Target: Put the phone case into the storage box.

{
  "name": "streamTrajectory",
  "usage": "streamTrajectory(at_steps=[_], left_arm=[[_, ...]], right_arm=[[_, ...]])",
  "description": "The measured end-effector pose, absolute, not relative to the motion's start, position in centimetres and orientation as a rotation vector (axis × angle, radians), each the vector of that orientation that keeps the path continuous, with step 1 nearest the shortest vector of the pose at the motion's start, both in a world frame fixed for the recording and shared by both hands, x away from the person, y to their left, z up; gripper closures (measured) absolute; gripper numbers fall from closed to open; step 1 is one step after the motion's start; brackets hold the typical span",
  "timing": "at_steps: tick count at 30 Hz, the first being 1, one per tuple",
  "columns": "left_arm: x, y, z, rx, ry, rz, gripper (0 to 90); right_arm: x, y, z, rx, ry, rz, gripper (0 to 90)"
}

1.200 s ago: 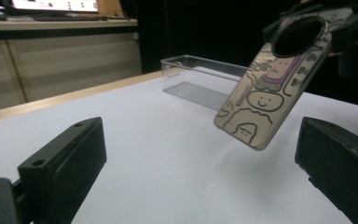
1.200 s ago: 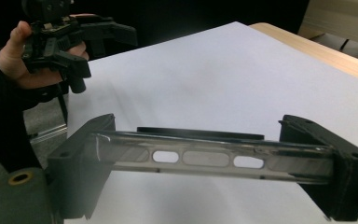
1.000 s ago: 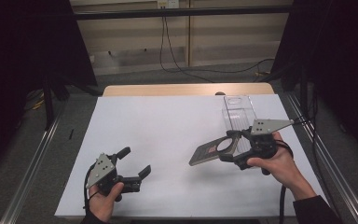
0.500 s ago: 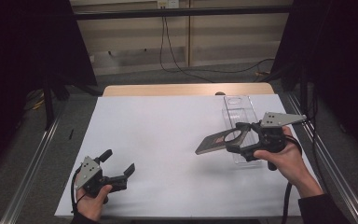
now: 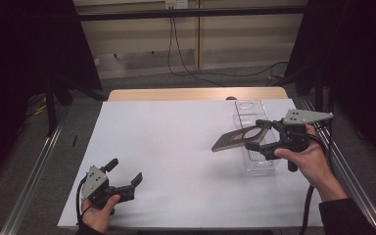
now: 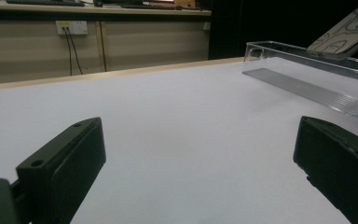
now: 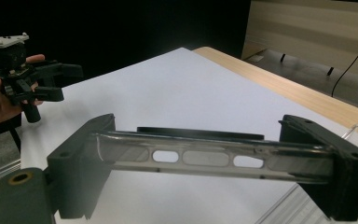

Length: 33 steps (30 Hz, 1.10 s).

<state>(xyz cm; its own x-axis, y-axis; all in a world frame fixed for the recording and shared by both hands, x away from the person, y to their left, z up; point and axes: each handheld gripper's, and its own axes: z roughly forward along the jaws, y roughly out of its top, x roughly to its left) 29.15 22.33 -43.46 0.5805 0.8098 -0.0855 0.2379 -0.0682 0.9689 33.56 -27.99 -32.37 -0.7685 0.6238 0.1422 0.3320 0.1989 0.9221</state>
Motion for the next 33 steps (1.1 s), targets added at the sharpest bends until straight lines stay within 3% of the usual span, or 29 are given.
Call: streamTrajectory(at_steps=[33], left_arm=[[30.1, 22.5, -43.5, 1.583, 0.919, 0.608, 2.4]], right_arm=[[35.9, -31.1, -29.4, 1.029, 2.051, 1.489, 11.9]])
